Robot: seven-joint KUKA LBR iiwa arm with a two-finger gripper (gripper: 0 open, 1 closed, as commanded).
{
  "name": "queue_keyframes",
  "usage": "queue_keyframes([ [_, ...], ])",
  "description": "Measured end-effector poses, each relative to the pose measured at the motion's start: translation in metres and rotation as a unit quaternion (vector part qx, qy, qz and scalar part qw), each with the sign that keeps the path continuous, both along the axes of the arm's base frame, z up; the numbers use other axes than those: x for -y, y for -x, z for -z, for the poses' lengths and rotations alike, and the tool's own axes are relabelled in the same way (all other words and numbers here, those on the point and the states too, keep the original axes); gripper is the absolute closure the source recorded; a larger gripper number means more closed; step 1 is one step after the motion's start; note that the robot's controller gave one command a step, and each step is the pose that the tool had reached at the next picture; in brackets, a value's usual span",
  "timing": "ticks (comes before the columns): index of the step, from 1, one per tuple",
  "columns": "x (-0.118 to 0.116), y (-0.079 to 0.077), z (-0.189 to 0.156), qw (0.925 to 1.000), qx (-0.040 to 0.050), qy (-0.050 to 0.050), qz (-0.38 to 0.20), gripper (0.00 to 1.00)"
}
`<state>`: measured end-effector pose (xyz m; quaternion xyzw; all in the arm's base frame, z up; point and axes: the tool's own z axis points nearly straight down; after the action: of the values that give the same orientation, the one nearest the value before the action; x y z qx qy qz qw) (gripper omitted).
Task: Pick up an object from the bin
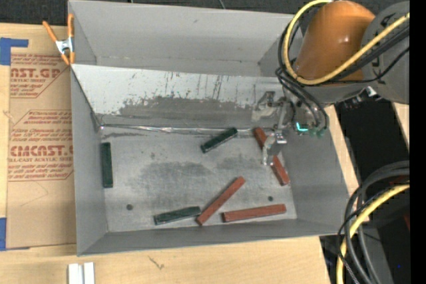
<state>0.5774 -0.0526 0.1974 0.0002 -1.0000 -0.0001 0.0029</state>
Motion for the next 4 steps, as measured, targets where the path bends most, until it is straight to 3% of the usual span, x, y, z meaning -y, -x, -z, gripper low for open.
queue_keyframes([
  [1,0.0,-0.002,-0.005,1.0,0.0041,0.0,0.0,0.0],
  [2,-0.018,0.029,0.014,0.9986,0.0075,0.001,-0.053,0.0],
  [3,-0.06,0.085,0.06,0.9765,0.0036,-0.001,-0.215,0.0],
  [4,-0.06,0.082,0.071,0.9547,0.0038,-0.001,-0.298,0.0],
])
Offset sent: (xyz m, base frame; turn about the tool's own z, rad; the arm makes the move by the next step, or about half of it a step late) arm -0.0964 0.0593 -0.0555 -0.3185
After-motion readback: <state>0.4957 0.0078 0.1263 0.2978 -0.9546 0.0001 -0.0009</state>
